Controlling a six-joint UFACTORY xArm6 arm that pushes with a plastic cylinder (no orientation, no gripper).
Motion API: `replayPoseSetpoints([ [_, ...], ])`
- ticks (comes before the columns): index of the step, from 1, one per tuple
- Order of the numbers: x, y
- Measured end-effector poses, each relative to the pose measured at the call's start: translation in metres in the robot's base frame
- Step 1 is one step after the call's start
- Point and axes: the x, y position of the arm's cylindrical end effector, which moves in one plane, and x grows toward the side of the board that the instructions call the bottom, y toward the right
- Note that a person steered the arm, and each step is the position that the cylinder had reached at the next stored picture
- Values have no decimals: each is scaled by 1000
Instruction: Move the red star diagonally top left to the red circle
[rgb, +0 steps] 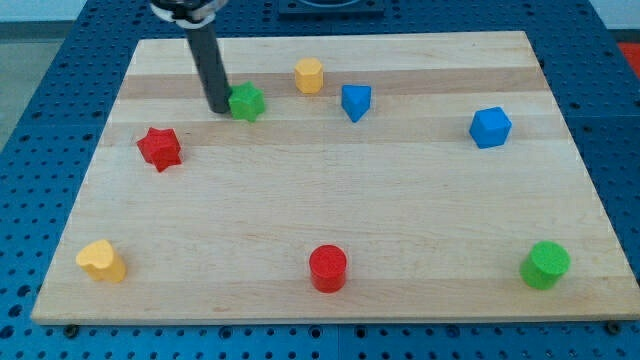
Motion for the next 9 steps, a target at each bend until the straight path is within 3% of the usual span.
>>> replayPoseSetpoints([
  [2, -4, -8],
  [3, 4, -53],
  [6, 63, -102],
  [9, 83, -135],
])
